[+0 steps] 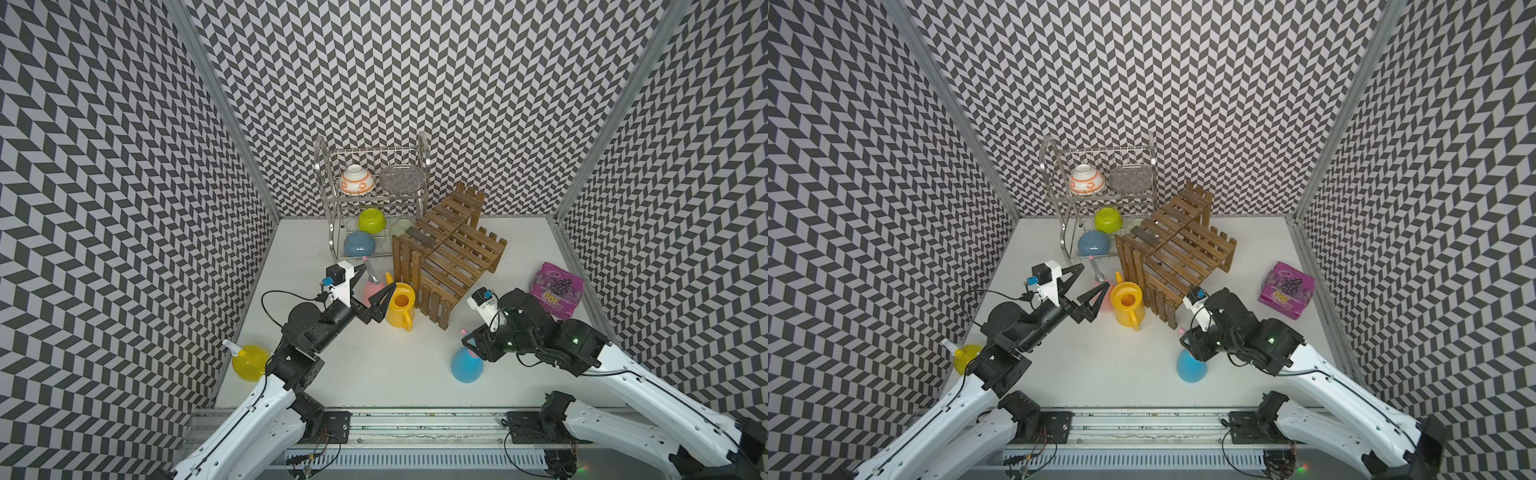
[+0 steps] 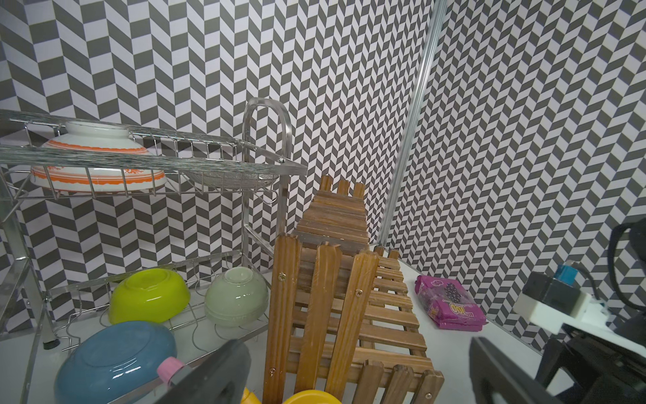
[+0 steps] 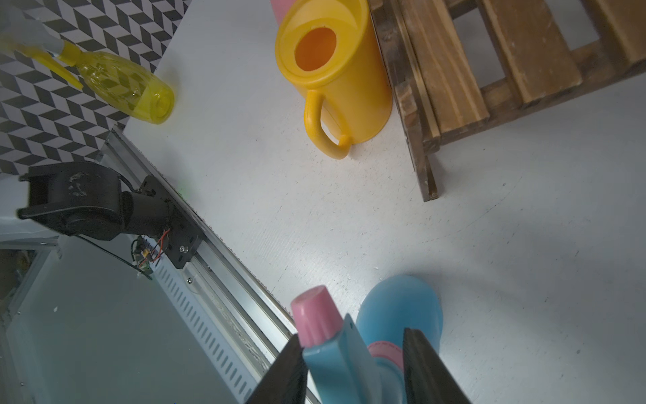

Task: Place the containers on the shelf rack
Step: 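Pick up a container from the center of the board.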

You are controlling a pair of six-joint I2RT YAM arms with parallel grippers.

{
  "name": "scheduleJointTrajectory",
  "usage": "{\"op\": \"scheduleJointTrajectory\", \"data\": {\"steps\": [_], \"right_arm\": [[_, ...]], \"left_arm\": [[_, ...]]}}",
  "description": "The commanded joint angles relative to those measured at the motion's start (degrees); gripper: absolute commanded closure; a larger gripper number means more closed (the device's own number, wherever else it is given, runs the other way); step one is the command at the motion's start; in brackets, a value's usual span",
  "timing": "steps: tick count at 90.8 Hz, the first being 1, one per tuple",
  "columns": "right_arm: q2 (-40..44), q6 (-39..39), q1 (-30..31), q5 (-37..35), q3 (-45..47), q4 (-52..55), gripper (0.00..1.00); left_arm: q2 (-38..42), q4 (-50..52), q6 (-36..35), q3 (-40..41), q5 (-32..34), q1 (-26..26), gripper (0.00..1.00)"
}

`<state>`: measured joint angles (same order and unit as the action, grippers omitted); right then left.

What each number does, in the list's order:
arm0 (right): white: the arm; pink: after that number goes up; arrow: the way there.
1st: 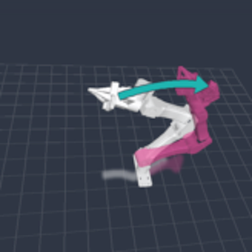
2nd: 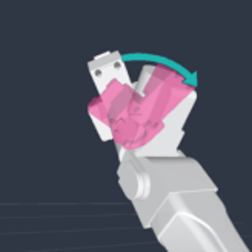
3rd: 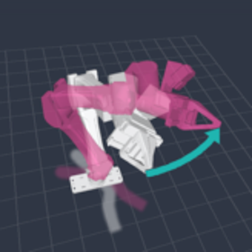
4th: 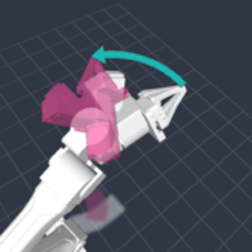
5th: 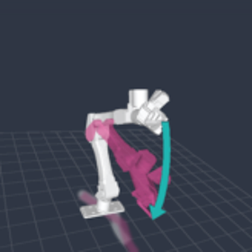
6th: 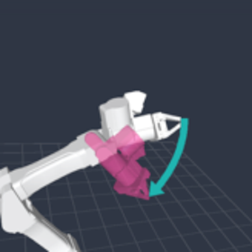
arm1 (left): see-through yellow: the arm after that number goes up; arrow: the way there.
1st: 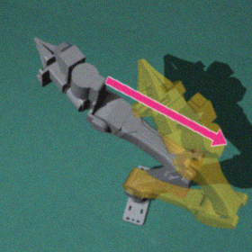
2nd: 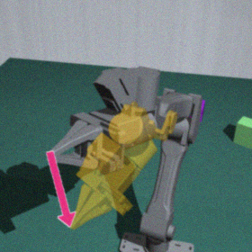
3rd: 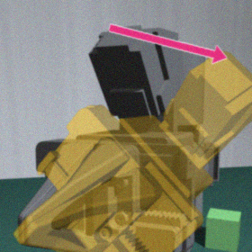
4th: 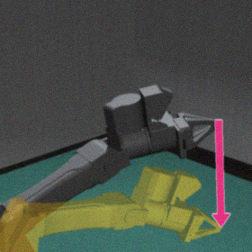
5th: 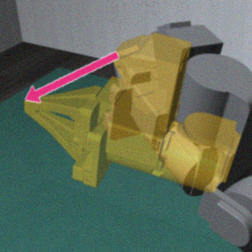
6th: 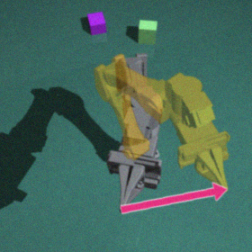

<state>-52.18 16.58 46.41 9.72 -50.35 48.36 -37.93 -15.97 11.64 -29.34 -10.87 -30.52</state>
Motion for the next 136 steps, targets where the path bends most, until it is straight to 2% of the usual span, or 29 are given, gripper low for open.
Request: {"op": "scheduleJointTrajectory", "data": {"steps": [1,16,39,70,84,110,124,136], "right_arm": [[-0.35,-0.23,2.17,-2.59,-0.53,-0.84,0.64],[0.10,0.58,4.93,-5.76,-0.24,-1.53,0.85],[4.91,3.10,6.41,-11.75,-1.35,0.28,1.00],[18.44,6.83,6.39,-15.47,-1.46,0.80,1.00],[22.74,6.78,6.35,-16.76,-3.91,1.30,1.00],[16.03,3.19,6.34,-12.03,-11.26,1.87,1.00],[11.88,-1.54,6.35,-12.00,-16.60,3.63,1.00],[8.49,-6.71,6.30,-11.68,-19.83,4.59,1.00]], "left_arm": [[1.47,-1.15,-0.08,1.03,-0.96,-0.16,0.00],[1.32,-0.36,-1.89,0.01,-0.87,-0.16,0.00],[-1.95,4.74,-7.05,-6.28,-3.10,-0.17,0.00],[-6.11,6.47,-10.69,-11.49,-12.87,-0.53,0.00],[-7.21,6.47,-13.50,-11.79,-16.17,-3.15,0.00],[-11.10,14.46,-28.68,-14.57,-13.57,-15.60,0.00],[-10.86,12.69,-27.77,-12.91,-16.91,-16.78,0.00],[-11.18,8.64,-25.26,-10.41,-22.62,-16.80,0.00]]}}
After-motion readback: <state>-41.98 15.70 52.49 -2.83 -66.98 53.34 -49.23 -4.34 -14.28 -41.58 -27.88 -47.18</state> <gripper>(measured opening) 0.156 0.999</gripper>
